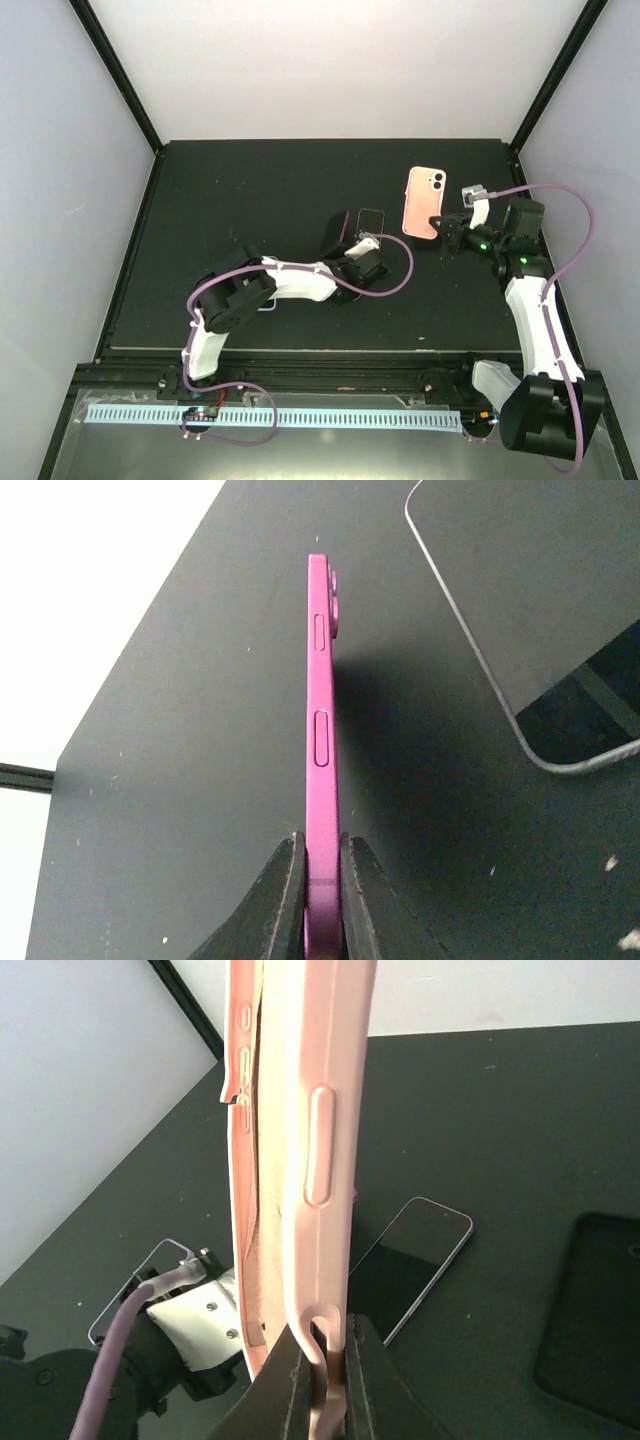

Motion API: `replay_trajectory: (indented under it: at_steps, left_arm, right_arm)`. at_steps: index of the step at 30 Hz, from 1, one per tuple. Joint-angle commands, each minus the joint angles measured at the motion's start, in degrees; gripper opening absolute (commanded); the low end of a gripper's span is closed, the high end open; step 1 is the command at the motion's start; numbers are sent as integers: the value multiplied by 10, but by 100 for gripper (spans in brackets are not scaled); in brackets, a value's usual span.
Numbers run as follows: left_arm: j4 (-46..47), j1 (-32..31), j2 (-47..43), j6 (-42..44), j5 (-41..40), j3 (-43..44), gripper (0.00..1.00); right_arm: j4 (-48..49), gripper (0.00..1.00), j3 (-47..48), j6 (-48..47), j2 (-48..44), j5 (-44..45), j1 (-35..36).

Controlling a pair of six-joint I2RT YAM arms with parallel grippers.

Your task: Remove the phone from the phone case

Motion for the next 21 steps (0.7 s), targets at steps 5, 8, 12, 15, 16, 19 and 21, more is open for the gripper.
replay_trajectory:
  at_steps: [5, 8, 12, 15, 16, 19, 21]
  left_arm:
    - [-25, 2, 53, 6, 16, 57, 15]
    - [-28, 2, 69, 5, 26, 70, 16]
    - [-28, 2, 80, -1, 44, 80, 16]
    - [-28, 3, 82, -7, 55, 84, 17]
    - [-29, 3, 82, -10, 58, 85, 20]
    - [-33, 5, 77, -22, 70, 86, 34]
    - [-36, 5, 74, -26, 74, 87, 41]
  right_arm:
    - [33, 1, -6, -9, -20, 19, -2]
    - [32, 1, -6, -9, -19, 19, -2]
    - [35, 1, -8, -8, -17, 22, -2]
    - [34, 1, -7, -8, -15, 25, -2]
    - [34, 1, -7, -8, -15, 24, -2]
    - [34, 1, -8, -7, -15, 26, -2]
    - [35, 1, -8, -8, -14, 28, -2]
